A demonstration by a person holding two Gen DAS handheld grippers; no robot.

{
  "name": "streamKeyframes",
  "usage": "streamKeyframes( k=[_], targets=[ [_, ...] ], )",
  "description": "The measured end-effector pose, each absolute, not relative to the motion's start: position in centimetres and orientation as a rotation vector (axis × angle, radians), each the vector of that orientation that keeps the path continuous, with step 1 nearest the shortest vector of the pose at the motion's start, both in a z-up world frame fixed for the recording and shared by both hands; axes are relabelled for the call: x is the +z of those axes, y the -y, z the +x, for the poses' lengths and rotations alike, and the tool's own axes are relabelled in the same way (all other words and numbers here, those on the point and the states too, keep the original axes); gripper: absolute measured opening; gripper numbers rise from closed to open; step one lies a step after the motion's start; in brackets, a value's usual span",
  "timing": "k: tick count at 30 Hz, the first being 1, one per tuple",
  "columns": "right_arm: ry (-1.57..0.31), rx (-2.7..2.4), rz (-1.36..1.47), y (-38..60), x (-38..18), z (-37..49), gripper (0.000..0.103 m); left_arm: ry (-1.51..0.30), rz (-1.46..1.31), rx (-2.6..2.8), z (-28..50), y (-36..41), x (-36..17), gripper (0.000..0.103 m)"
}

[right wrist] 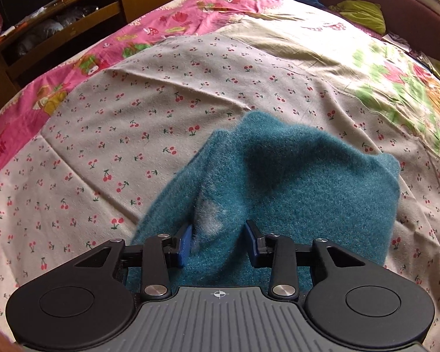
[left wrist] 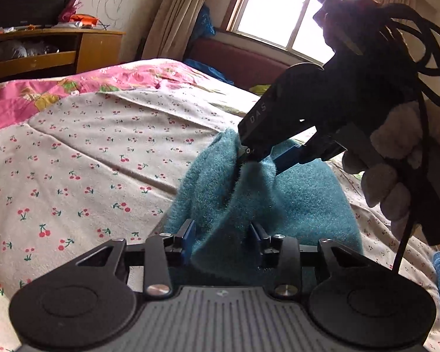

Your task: Fold small clothes

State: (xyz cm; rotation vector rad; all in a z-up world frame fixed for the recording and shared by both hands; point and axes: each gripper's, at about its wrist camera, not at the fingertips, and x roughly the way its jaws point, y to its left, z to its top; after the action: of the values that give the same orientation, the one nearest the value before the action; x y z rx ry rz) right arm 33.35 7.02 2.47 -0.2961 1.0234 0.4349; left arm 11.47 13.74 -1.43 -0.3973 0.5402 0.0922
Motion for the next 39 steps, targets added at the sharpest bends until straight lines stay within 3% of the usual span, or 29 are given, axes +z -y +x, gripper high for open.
streamKeyframes(
  k=[3, 8, 12, 23, 29, 33, 39],
  targets=[
    [-1.010, 0.439, -0.224, -6.2, 3.6, 32.9, 0.020, -0.510, -0.422, 0.076, 10.7, -14.0, -1.1, 0.038],
    [-0.942, 0.477, -0.151, -6.3, 7.4, 31.4, 0.017, -0.447, -0.519, 0.041, 9.2, -15.3, 0.2, 0.030],
    [-0.954, 0.488, -0.158, -9.1, 6.1, 31.4, 0.016, -0.429, -0.537, 0.085, 8.7, -16.3, 0.3, 0.029],
    [-1.016, 0.468, -0.090, -12.4, 0.2, 32.7, 0.017, -0.594, -0.628, 0.226, 10.2, -19.4, -3.4, 0.030],
    [-0.927, 0.551, -0.076, -10.1, 3.6, 31.3, 0.025, -0.621, -0.641, 0.236, 10.5, -19.6, -3.9, 0.036],
    [-0.858, 0.517, -0.044, -4.7, 6.3, 30.7, 0.038, -0.627, -0.624, 0.246, 10.7, -19.4, -3.9, 0.037],
    [-0.840, 0.378, -0.047, 4.9, 4.2, 27.0, 0.040, -0.646, -0.600, 0.258, 11.4, -19.3, -3.5, 0.037]
  ],
)
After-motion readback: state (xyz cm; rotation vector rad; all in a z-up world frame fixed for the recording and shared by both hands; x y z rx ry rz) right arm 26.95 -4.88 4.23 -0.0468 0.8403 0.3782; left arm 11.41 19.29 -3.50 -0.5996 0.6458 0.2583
